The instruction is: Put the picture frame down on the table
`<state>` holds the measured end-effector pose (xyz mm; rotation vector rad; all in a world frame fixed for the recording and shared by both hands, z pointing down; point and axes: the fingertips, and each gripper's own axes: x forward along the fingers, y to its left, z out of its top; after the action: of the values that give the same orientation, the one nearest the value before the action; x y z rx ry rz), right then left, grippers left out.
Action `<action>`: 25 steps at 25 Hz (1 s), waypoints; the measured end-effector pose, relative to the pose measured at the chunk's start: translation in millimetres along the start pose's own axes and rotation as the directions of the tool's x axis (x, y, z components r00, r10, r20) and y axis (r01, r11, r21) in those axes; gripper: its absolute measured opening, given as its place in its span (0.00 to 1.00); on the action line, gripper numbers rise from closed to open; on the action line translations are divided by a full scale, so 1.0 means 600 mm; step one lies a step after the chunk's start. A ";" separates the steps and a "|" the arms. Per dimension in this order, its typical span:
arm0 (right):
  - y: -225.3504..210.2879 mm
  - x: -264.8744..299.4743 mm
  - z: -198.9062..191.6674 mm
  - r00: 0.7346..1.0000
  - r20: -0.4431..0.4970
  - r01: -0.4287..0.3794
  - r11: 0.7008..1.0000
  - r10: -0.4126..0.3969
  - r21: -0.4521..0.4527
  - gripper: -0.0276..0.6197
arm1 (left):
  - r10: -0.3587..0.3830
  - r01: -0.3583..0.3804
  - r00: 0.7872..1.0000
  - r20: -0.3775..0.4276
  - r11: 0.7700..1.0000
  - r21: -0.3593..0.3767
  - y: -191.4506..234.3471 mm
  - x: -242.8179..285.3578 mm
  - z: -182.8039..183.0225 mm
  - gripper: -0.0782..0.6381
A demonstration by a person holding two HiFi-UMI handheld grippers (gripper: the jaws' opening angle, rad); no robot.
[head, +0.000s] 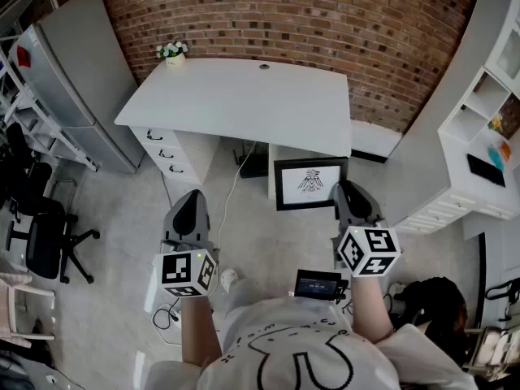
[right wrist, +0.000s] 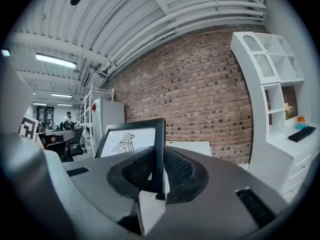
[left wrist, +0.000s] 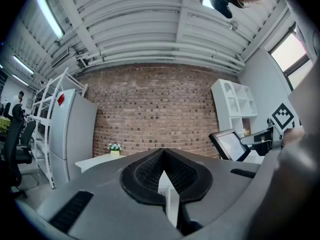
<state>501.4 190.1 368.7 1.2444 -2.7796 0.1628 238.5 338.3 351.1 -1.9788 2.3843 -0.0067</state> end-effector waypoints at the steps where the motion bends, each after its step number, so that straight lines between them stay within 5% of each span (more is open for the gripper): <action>1: -0.002 0.001 0.000 1.000 0.000 0.001 1.000 -0.001 -0.001 0.14 | -0.002 0.002 1.000 0.001 1.000 0.000 -0.002 0.003 -0.001 0.12; 10: -0.005 0.049 -0.001 1.000 -0.002 0.012 1.000 -0.012 0.007 0.14 | -0.027 0.027 1.000 0.004 1.000 0.014 0.016 0.050 -0.008 0.12; 25: 0.055 0.260 0.028 1.000 -0.019 0.009 1.000 -0.009 0.001 0.14 | -0.012 0.012 1.000 0.005 1.000 -0.010 0.188 0.205 -0.020 0.12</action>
<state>372.4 94.4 369.7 1.2492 -2.7575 0.1752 104.8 238.1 355.8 -1.9947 2.3746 0.0102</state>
